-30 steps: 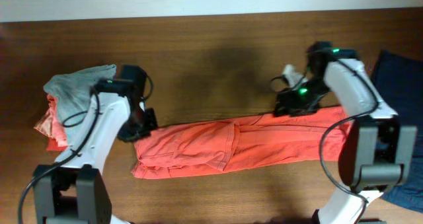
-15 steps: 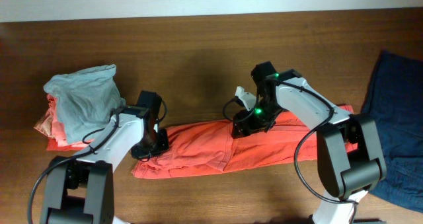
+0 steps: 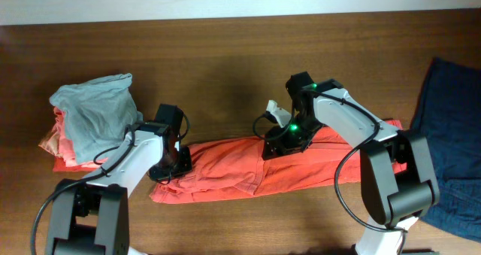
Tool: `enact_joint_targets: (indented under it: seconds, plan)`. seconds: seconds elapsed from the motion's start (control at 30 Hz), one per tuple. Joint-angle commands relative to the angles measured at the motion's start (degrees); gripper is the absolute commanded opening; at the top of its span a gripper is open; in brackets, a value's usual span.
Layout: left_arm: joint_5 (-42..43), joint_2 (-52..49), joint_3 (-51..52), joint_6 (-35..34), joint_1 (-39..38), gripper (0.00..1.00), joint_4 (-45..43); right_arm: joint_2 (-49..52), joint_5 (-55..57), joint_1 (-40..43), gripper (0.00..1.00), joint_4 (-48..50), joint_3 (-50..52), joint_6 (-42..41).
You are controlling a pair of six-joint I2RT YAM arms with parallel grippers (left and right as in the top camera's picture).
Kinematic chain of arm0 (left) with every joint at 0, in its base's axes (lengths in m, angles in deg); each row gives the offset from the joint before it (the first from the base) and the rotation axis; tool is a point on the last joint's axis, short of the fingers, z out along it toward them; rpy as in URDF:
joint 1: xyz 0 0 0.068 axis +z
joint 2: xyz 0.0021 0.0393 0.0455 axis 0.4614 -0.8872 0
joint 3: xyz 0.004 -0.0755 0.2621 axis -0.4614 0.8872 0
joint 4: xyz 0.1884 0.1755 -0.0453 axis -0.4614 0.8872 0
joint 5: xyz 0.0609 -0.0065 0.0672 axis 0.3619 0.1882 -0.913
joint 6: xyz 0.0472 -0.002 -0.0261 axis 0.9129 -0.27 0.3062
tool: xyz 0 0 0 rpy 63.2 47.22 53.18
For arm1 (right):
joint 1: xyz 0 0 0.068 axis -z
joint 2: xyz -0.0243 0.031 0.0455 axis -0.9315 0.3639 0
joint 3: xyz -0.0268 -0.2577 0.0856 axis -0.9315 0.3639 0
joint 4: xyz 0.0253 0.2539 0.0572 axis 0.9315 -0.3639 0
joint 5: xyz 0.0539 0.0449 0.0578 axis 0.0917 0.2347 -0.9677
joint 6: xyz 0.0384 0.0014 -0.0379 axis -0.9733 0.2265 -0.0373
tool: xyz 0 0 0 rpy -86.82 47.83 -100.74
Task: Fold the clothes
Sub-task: 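Fold the right end leftward with the right gripper toward the left gripper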
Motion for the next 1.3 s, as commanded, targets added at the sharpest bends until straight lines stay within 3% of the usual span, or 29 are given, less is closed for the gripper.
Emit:
enact_joint_targets:
  seconds: [0.0,0.3,0.37,0.43,0.53,0.73,1.0,1.03,1.13,1.27]
  plan:
    - [0.39,-0.07,1.20,1.11,-0.17,0.09,-1.18,-0.13,-1.99,-0.59,0.58,0.44,0.31,1.03]
    - [0.42,-0.07,1.20,1.11,-0.17,0.09,-1.16,0.04,-1.92,-5.33,0.57,4.37,0.31,0.07]
    - [0.42,-0.07,1.20,1.11,-0.17,0.09,-1.01,0.20,-1.88,-5.66,0.42,4.81,0.31,-0.33]
    - [0.42,-0.07,1.20,1.11,-0.17,0.09,-0.96,0.24,-1.86,-5.66,0.04,4.94,0.31,-0.33]
    - [0.39,-0.07,1.20,1.11,-0.17,0.09,-1.01,0.24,2.99,-5.42,0.04,4.90,0.31,-2.86]
    - [0.24,-0.07,1.33,1.11,-0.17,0.08,-1.03,0.24,29.66,-1.36,0.04,2.12,0.31,-15.28]
    - [0.20,-0.07,2.27,1.09,-0.17,0.07,-1.62,0.24,31.56,3.76,0.05,0.31,0.31,-15.17]
    - [0.17,-0.07,2.38,1.11,-0.17,0.07,-1.62,0.24,31.58,3.76,0.07,0.15,0.31,-15.06]
    - [0.20,-0.07,2.43,1.11,-0.17,0.07,-1.60,0.24,31.58,3.74,0.28,-0.44,0.31,-14.40]
    - [0.20,-0.07,2.43,1.11,-0.17,0.08,-1.57,0.20,33.48,3.85,0.33,-1.20,0.31,-14.25]
